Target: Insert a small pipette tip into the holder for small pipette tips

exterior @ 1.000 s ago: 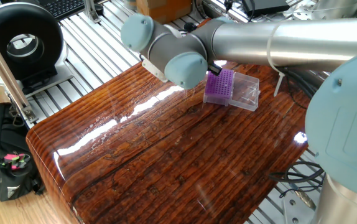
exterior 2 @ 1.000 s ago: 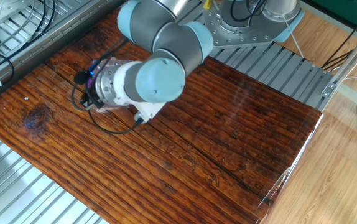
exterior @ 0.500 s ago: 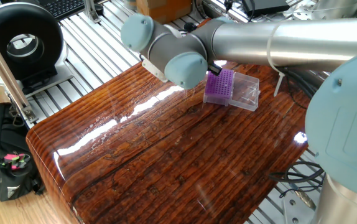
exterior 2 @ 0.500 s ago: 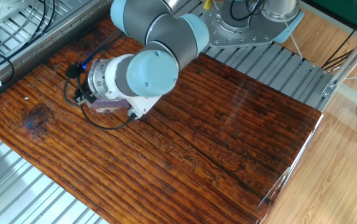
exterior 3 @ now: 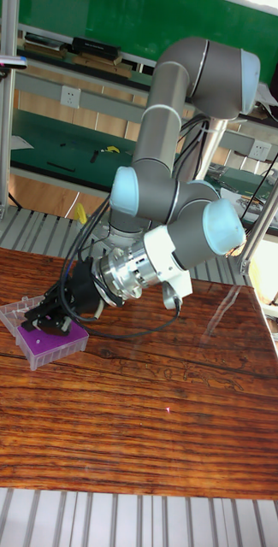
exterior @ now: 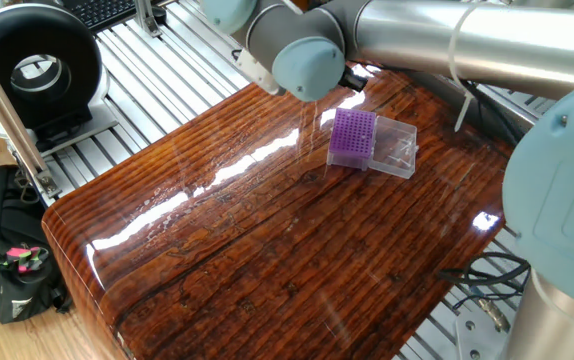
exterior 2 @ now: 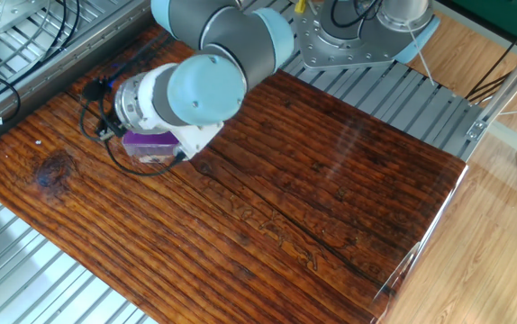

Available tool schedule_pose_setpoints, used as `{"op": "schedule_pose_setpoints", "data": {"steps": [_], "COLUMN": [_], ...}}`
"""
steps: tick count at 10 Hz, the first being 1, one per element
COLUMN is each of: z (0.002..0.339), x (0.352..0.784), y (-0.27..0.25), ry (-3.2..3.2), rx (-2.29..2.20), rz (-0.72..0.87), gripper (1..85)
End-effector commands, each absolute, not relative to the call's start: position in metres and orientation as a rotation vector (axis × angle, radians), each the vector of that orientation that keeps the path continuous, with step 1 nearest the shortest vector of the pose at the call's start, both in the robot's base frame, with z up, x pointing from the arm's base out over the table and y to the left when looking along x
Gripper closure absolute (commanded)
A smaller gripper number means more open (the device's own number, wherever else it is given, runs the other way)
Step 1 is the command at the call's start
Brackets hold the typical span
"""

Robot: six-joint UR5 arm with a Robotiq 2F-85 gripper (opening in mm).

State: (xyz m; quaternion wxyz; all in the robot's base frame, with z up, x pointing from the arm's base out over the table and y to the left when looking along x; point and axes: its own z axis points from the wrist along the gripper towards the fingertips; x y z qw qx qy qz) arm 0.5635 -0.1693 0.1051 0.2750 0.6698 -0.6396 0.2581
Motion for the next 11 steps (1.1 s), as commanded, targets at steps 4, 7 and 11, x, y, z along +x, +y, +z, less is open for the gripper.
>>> {"op": "schedule_pose_setpoints", "data": {"steps": [4,7,11], "z": [0.102,0.11,0.117], "x": [0.556,0.551,0.542], "y": [-0.172,-0.17,-0.163], "ry": [-2.005,-2.021,-2.118], "rx": [1.694,1.648,1.564], "rz": [0.681,0.683,0.687], "gripper": [64.7,65.0,66.0]}}
